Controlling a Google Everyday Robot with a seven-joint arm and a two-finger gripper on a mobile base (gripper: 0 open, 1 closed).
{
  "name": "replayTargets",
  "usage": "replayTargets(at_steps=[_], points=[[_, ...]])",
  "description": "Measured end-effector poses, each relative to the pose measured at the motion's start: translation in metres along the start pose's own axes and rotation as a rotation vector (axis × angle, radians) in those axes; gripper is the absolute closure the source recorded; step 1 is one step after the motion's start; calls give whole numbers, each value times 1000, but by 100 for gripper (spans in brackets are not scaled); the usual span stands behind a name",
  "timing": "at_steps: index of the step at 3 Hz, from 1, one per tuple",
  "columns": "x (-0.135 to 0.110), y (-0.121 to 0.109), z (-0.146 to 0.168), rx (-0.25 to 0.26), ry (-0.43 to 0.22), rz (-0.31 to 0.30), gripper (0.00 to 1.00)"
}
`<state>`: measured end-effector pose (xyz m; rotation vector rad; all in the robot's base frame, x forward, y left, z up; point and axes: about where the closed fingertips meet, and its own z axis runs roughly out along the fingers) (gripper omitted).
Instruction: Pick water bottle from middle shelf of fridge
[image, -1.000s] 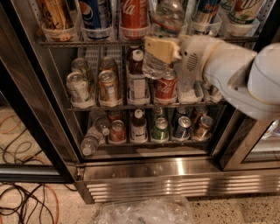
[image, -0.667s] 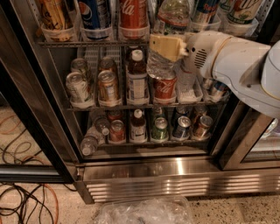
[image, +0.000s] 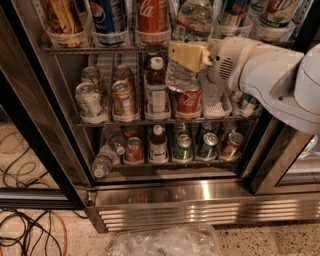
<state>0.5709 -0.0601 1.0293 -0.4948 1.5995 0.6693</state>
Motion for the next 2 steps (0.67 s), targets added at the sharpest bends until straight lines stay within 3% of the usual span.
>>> replayTargets(at_steps=[1,2], points=[[24,28,-1,-21,21,-7,100],[72,80,-13,-34,71,17,100]])
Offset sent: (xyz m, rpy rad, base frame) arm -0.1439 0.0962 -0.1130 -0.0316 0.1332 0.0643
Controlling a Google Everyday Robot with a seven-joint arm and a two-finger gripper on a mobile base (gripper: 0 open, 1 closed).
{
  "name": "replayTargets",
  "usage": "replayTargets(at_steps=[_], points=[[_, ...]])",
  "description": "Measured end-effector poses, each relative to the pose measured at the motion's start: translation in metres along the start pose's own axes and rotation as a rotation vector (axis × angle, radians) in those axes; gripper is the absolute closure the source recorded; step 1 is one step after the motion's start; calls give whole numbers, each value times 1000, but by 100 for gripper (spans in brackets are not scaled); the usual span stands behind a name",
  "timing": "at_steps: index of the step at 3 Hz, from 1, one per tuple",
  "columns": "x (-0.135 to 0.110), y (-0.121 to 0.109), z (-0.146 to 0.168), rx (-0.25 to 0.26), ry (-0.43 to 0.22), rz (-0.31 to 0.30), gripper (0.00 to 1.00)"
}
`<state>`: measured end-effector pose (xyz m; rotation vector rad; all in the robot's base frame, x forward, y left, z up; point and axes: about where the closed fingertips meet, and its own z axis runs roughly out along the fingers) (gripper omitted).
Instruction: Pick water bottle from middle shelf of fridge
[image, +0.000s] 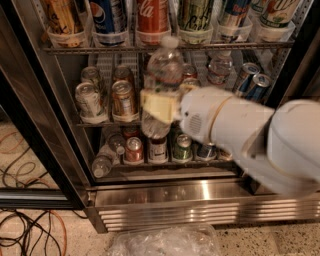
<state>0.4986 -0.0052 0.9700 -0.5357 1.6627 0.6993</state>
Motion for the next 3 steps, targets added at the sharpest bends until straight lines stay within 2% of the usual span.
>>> replayTargets(at_steps=[1,2,3], points=[[29,37,-7,-31,9,85,100],[48,58,-15,-107,9,225,100],[48,62,-15,-118,10,232,100]])
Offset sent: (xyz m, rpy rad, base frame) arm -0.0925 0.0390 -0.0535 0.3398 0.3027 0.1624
